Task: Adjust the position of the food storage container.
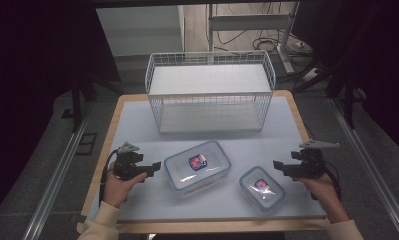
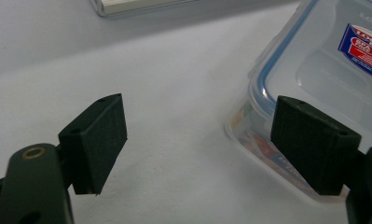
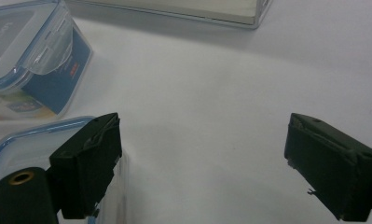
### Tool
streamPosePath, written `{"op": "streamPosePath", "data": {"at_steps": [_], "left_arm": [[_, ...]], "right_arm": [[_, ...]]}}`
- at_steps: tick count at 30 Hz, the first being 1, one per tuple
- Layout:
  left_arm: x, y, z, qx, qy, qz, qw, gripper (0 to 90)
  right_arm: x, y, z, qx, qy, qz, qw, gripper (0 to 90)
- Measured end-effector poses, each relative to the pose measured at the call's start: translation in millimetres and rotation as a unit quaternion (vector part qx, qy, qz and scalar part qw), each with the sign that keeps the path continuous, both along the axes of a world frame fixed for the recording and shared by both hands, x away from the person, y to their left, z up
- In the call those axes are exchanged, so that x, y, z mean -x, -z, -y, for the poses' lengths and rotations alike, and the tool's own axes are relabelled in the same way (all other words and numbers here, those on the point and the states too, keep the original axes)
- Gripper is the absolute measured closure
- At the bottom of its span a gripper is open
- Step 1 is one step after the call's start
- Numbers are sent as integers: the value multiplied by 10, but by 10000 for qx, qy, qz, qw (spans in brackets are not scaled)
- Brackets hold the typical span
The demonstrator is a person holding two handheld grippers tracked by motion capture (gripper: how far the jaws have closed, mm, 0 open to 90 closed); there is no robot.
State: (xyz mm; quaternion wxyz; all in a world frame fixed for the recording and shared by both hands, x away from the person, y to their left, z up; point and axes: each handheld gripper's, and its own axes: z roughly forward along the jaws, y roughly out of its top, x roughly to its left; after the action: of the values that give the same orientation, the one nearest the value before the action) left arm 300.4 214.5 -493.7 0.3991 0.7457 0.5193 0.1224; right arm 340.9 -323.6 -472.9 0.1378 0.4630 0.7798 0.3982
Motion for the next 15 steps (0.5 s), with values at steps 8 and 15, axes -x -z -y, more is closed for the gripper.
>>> {"op": "streamPosePath", "data": {"at_steps": [8,15], "left_arm": [[39,-43,-17,127,59,11,9999,187],[149,-73,-41,150,57,82,9998,261]], "right_arm": [[15,-20,58,-115,87,53,9999,133],[4,-12,15,-60,53,43,10000,141]]}}
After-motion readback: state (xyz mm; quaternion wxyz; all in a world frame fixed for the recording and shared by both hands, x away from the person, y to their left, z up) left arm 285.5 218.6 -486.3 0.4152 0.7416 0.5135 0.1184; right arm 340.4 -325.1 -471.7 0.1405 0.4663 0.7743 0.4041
